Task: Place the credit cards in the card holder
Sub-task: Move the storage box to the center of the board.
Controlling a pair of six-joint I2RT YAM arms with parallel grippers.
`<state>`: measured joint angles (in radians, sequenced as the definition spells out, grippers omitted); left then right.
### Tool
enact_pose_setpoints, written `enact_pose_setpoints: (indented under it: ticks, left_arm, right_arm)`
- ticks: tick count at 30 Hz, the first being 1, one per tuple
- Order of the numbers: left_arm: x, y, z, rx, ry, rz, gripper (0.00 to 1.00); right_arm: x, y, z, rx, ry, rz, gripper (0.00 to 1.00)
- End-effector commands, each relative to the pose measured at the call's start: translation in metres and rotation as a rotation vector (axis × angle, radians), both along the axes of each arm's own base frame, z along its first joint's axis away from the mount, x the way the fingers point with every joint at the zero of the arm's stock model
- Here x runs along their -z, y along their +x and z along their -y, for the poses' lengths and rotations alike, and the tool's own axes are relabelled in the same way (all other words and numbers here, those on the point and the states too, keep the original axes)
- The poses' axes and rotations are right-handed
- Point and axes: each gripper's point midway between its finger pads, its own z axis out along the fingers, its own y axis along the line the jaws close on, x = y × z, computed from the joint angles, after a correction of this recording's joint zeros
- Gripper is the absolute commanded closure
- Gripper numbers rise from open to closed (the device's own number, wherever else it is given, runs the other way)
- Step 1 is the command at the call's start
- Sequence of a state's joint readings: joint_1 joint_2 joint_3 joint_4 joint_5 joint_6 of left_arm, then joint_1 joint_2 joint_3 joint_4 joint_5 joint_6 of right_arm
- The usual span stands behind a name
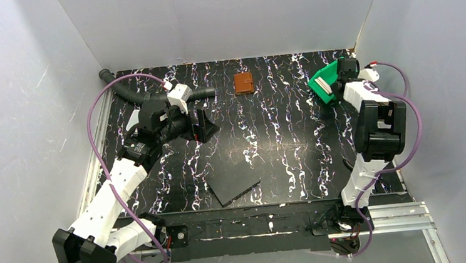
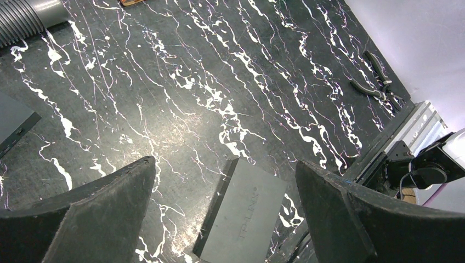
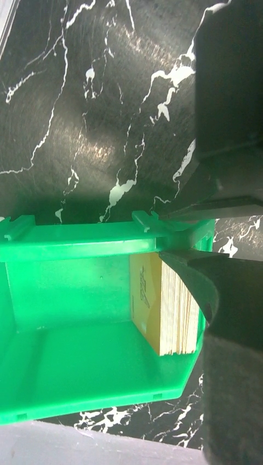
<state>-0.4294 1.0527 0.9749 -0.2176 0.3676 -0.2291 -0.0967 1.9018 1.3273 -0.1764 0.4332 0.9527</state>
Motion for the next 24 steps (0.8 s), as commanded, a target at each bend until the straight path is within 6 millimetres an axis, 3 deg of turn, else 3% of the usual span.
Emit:
enact_pose_setpoints:
  ticks: [1,12,19,24]
  left_arm:
    - [-0.006,-0.005,0.003,0.022,-0.014,0.002,0.01]
    - [-0.007,-0.007,0.004,0.025,-0.018,0.003,0.01]
    - [-0.009,-0.008,0.004,0.030,-0.025,0.004,0.01]
    - [-0.012,-0.009,0.004,0.032,-0.027,0.009,0.01]
  right_arm:
    - [-0.002,-0.025,0.008,0.076,-0.029,-0.097,0.76]
    - [-0.017,-0.058,0.001,0.097,-0.076,-0.179,0.77]
    - [-0.033,-0.078,-0.009,0.057,-0.161,-0.253,0.87]
    - [-0.038,-0.105,-0.030,0.002,-0.227,-0.323,0.87]
